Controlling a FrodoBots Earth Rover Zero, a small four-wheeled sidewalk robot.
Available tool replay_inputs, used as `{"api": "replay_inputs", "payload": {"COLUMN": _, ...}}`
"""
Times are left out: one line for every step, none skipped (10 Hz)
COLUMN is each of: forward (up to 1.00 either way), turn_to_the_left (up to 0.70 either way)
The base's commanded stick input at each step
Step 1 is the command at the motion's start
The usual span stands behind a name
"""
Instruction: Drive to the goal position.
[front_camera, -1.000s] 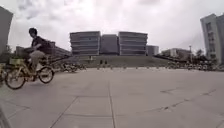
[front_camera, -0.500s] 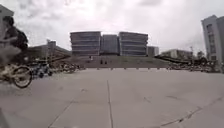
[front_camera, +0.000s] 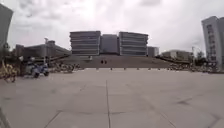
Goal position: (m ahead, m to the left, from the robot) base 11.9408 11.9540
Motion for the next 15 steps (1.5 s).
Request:
{"api": "replay_inputs", "payload": {"forward": 0.7, "turn_to_the_left": 0.0}}
{"api": "replay_inputs", "payload": {"forward": 0.7, "turn_to_the_left": 0.0}}
{"api": "replay_inputs", "payload": {"forward": 0.7, "turn_to_the_left": 0.0}}
{"api": "replay_inputs", "payload": {"forward": 0.7, "turn_to_the_left": 0.0}}
{"api": "replay_inputs", "payload": {"forward": 0.7, "turn_to_the_left": 0.0}}
{"api": "replay_inputs", "payload": {"forward": 0.7, "turn_to_the_left": 0.0}}
{"api": "replay_inputs", "payload": {"forward": 0.7, "turn_to_the_left": 0.0}}
{"api": "replay_inputs", "payload": {"forward": 0.7, "turn_to_the_left": 0.0}}
{"api": "replay_inputs", "payload": {"forward": 0.7, "turn_to_the_left": 0.0}}
{"api": "replay_inputs", "payload": {"forward": 0.7, "turn_to_the_left": 0.0}}
{"api": "replay_inputs", "payload": {"forward": 0.7, "turn_to_the_left": 0.0}}
{"api": "replay_inputs", "payload": {"forward": 0.7, "turn_to_the_left": 0.0}}
{"api": "replay_inputs", "payload": {"forward": 0.7, "turn_to_the_left": 0.0}}
{"api": "replay_inputs", "payload": {"forward": 0.7, "turn_to_the_left": 0.0}}
{"api": "replay_inputs", "payload": {"forward": 0.7, "turn_to_the_left": 0.0}}
